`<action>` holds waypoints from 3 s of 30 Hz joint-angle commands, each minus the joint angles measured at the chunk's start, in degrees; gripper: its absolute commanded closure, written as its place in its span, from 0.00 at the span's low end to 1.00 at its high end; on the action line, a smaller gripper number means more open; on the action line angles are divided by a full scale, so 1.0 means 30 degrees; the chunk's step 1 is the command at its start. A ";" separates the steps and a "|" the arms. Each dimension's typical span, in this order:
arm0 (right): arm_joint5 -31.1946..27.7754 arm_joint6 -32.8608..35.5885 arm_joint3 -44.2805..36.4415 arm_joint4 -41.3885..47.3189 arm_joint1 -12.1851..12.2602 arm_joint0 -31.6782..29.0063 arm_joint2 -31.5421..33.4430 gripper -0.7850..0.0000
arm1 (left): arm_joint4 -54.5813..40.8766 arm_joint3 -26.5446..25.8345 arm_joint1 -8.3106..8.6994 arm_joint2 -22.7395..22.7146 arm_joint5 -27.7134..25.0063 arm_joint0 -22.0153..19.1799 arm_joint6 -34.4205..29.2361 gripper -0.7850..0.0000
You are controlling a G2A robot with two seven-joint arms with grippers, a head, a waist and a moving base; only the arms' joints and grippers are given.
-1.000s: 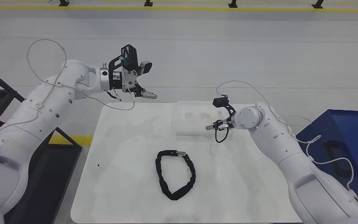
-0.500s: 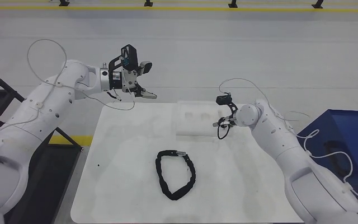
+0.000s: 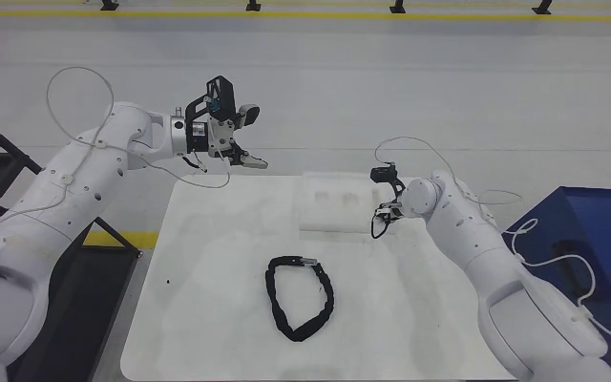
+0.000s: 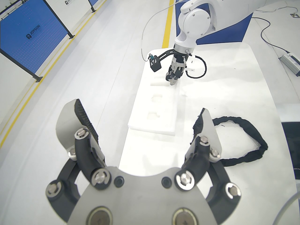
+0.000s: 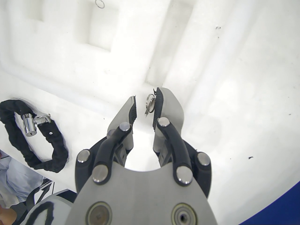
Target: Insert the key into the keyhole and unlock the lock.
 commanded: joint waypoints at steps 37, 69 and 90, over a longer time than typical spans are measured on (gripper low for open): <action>0.1840 0.2449 -0.7257 -0.1696 0.1187 -0.1036 0.2330 1.00 | -0.0001 0.0000 0.0000 0.0000 0.0000 0.0000 0.0000 0.00; -0.0028 -0.0855 -2.5373 0.4815 0.4864 -1.5234 1.6098 1.00 | -0.0001 0.0000 0.0000 0.0000 0.0000 0.0000 0.0000 0.00; -0.0629 -0.1507 -2.5568 0.6296 0.5011 -1.6276 1.7454 1.00 | 0.1791 -0.0691 0.0183 -0.0354 0.0684 0.0935 -0.0705 0.00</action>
